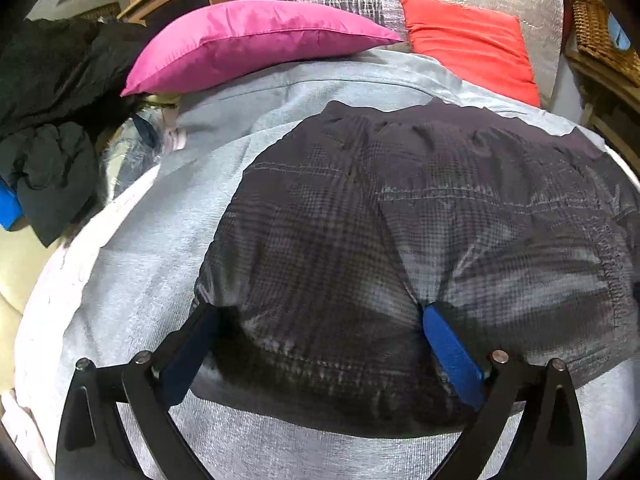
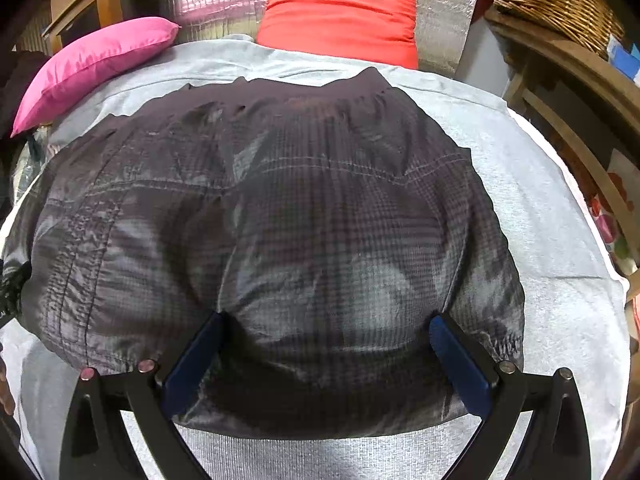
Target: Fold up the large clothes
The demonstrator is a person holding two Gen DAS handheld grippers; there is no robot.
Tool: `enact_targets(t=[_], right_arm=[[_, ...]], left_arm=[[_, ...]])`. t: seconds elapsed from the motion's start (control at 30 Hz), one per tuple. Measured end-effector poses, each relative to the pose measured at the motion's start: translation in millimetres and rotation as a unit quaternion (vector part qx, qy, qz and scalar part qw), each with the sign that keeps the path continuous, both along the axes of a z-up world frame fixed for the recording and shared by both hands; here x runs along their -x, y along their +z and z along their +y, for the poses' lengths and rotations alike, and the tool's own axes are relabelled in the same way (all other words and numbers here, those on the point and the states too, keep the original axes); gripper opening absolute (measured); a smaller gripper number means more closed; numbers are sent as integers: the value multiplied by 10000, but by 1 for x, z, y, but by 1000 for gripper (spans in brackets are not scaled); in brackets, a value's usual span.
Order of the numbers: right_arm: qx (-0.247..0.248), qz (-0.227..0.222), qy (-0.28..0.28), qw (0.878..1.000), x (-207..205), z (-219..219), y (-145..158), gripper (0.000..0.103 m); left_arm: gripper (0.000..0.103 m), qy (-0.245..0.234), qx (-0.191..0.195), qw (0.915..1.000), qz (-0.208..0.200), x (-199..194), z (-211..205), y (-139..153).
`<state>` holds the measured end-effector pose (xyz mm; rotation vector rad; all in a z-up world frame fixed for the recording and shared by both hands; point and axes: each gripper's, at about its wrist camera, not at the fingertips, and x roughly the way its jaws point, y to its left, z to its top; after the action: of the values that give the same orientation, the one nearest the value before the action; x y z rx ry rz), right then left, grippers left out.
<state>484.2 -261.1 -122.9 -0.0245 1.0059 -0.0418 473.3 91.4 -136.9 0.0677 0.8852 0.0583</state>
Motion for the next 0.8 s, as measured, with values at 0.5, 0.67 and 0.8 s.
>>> enact_targets(t=[0.5, 0.67, 0.8], right_arm=[[-2653, -285, -882, 9597, -6, -161, 37, 103], [-3222, 34, -609, 9447, -26, -172, 12, 103], [-3238, 214, -321, 9453, -41, -164, 0, 103]], left_arm=[[102, 0, 2231, 9747, 168, -47, 105, 37], [102, -76, 2862, 9570, 475, -68, 112, 14], [101, -106, 3266, 9426, 692, -84, 115, 1]])
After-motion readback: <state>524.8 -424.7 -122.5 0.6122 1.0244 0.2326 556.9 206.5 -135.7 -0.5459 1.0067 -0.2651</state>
